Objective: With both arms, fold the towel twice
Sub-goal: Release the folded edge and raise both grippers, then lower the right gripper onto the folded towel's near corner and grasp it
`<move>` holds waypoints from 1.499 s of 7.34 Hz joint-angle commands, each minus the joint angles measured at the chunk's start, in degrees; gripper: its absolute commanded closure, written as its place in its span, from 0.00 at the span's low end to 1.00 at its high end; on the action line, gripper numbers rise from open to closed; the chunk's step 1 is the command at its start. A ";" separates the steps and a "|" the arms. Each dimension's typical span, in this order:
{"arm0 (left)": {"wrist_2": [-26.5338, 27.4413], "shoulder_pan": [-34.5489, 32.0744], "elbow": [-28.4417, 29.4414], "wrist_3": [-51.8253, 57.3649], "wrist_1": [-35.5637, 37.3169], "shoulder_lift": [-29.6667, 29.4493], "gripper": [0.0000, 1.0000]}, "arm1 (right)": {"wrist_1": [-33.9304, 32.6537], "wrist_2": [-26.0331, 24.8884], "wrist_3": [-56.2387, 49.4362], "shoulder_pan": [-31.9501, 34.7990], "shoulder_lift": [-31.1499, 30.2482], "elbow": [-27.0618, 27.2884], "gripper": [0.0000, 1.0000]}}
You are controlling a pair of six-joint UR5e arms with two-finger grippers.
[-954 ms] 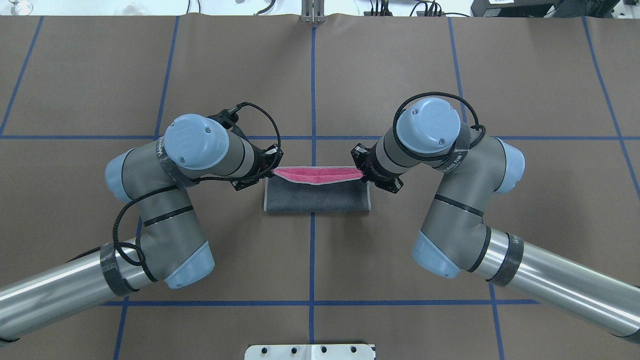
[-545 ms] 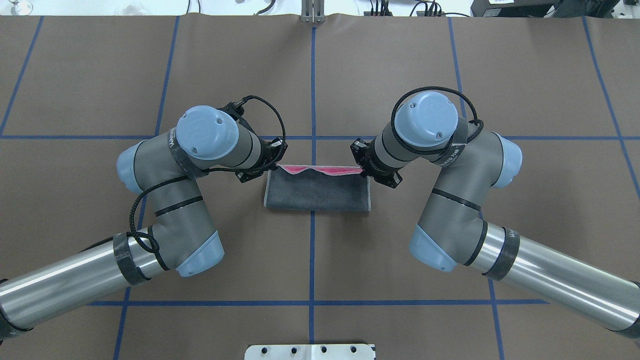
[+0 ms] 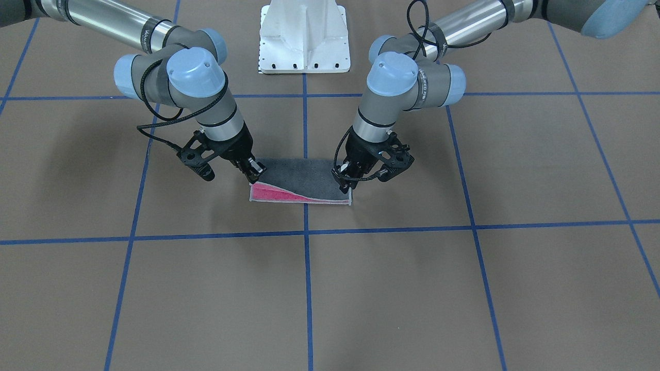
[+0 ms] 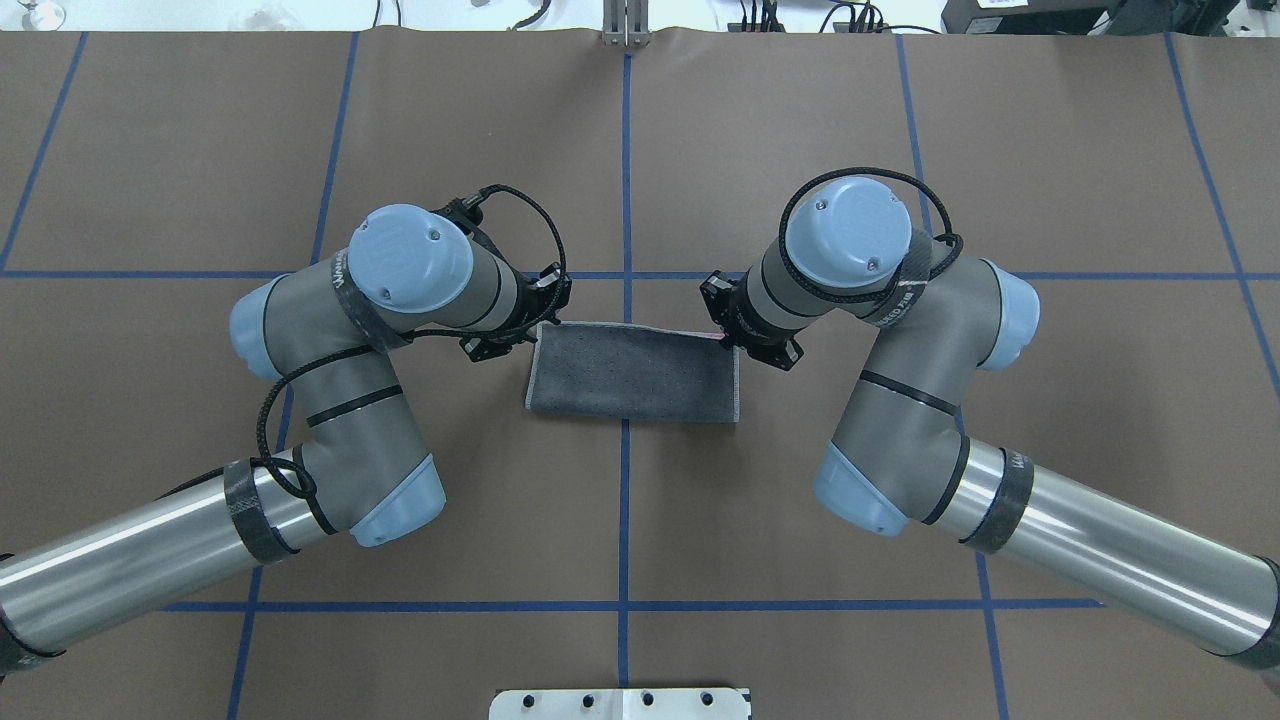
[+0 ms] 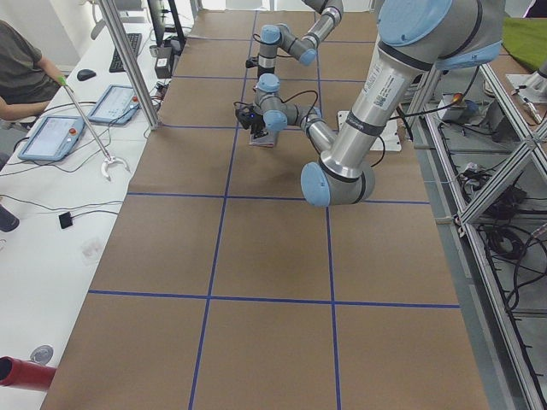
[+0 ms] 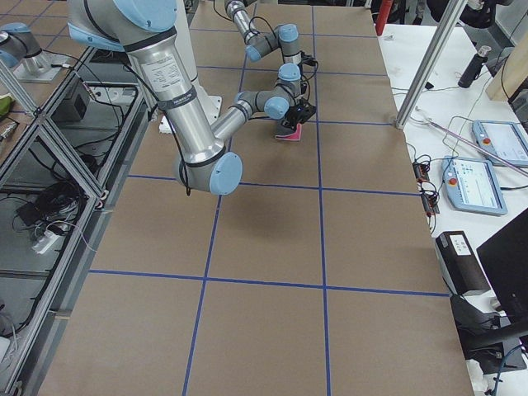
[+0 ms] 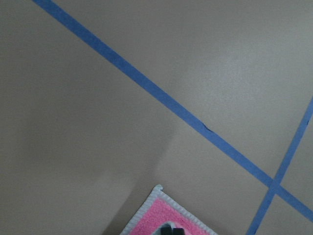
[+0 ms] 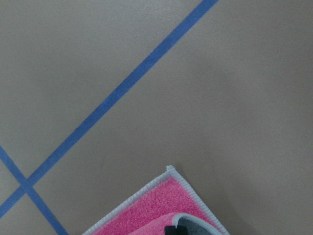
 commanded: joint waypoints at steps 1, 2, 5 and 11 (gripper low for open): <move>0.00 -0.10 0.10 -0.09 -0.09 0.01 0.00 | -0.02 -0.15 0.11 0.27 0.82 -0.68 0.00; 0.00 -0.11 0.01 -0.27 -0.09 -0.08 0.00 | -0.02 -0.15 0.02 0.36 0.82 -0.68 0.00; -0.17 -0.72 -0.43 -0.44 -0.09 -0.16 0.00 | 0.07 0.03 3.25 0.27 -0.05 1.33 0.00; -0.17 -0.90 -0.52 -0.44 0.00 -0.08 0.00 | -0.02 -9.82 28.14 -8.60 -4.28 5.30 0.23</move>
